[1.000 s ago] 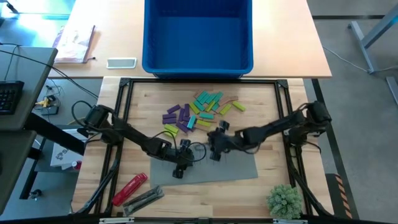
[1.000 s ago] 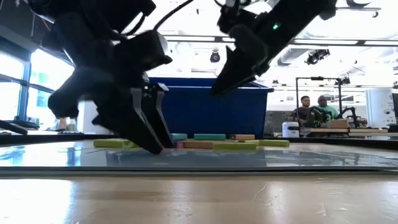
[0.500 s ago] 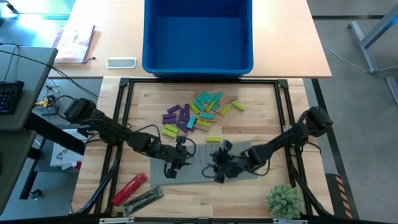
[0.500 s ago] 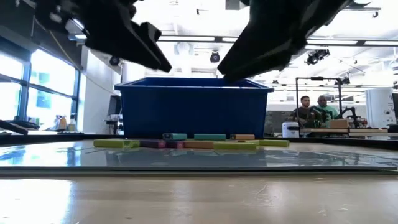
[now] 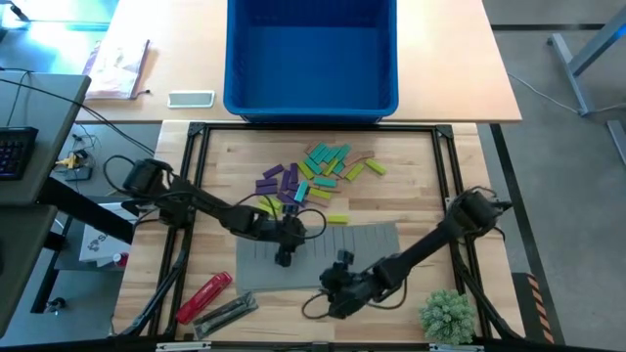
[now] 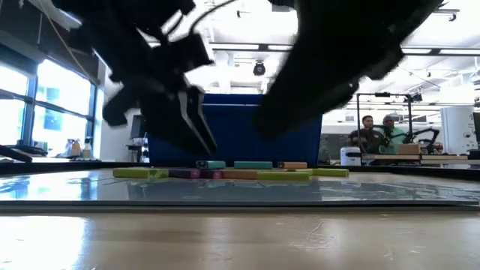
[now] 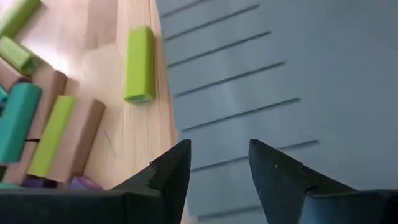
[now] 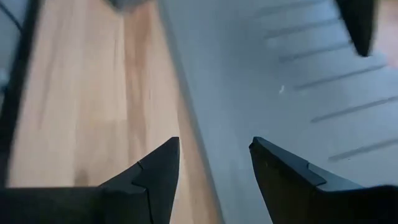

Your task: Sort blocks

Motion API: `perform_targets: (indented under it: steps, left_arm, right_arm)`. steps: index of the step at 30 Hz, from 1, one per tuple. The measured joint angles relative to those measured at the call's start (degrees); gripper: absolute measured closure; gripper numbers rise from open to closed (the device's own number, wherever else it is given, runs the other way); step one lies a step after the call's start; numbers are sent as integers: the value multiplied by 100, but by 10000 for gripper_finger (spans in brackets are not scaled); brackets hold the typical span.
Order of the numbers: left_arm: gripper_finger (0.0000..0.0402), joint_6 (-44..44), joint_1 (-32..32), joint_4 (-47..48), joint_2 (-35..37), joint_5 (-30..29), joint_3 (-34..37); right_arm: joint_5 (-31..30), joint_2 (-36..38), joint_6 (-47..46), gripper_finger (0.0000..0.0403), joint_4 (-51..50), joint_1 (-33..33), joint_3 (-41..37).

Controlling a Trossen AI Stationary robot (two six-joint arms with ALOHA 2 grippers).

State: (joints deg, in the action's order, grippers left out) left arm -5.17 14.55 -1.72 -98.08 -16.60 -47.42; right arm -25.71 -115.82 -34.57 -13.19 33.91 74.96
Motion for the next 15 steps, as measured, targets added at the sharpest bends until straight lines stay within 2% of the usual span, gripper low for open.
perform_targets:
  steps: [5,9,12,15]
  left_arm:
    - [257,-70,-50,-281,-463,79,0]
    - [257,-237,-22,-449,-607,25,-24]
    - [257,-481,102,-137,-295,-225,4]
    - [257,-833,261,43,427,-629,-1]
  right_arm:
    - [340,-473,5,220,-1397,238,691]
    - [398,-738,-223,220,-1620,276,872]
    - [630,-774,-567,220,-1676,96,840]
    - [679,-728,-543,220,-1718,-79,801]
